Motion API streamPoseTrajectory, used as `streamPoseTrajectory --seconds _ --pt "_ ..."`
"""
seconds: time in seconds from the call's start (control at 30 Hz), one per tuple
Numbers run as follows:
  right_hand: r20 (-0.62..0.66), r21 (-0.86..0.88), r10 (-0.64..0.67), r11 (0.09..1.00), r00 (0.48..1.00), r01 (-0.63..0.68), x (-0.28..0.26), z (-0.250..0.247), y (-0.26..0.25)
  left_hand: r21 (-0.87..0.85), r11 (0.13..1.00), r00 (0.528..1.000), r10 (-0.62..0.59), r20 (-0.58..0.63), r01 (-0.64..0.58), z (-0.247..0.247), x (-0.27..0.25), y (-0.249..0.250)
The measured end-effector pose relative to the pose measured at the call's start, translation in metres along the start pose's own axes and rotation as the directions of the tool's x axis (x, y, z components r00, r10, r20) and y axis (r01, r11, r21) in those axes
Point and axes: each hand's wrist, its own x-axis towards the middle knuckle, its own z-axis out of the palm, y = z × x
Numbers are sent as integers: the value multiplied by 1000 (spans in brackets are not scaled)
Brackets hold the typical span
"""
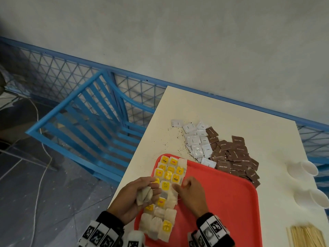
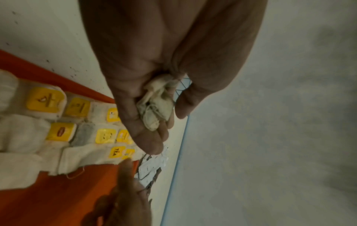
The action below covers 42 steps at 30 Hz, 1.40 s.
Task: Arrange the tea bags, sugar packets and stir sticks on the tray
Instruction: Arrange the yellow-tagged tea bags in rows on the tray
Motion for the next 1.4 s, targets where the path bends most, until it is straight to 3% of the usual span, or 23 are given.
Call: streamPoseTrajectory --seconds 0.13,0.2,0.3,0.37,0.53,0.63,0.77,0.83,0.93,1.03,1.1,1.17,1.23,1.4 --pt "100 123 -306 948 947 293 -26 -35 -35 -91 994 996 -62 68 68 16 3 -2" --pt "158 77 -456 890 876 449 -41 -49 -48 -115 988 990 -92 110 105 31 3 -5" --pt "236 -184 -647 703 725 687 -54 -61 -45 -131 980 979 -127 161 149 50 1 -12" --pt "252 -231 -695 632 673 740 -54 -68 -36 -117 978 976 -152 155 171 58 1 -16" --pt "160 -234 -779 566 606 790 -56 -83 -27 -76 975 968 -194 160 208 72 0 -26" --pt "126 -125 -747 640 652 758 -60 -94 -31 -83 980 969 -164 185 182 78 -2 -31" --pt "97 156 -602 795 792 586 -65 -119 -44 -140 978 971 -122 206 153 86 0 -34" --pt "108 231 -545 827 831 512 -65 -131 -51 -102 985 971 -118 208 142 90 1 -33" --pt "121 224 -538 833 834 505 -62 -148 -59 16 998 980 -64 190 62 98 0 -25" --pt "177 131 -562 827 808 547 -59 -165 -68 275 944 967 123 223 -184 107 -11 -11" --pt "233 67 -564 822 792 565 -56 -172 -76 502 770 905 229 358 -393 117 -26 -4" --pt "263 29 -574 808 776 588 -55 -176 -84 602 578 826 275 492 -551 127 -35 -5" --pt "231 37 -594 797 771 603 -55 -178 -91 593 510 778 330 534 -623 132 -38 -6" --pt "77 98 -609 793 790 602 -62 -169 -91 479 631 790 444 423 -610 130 -40 -7"
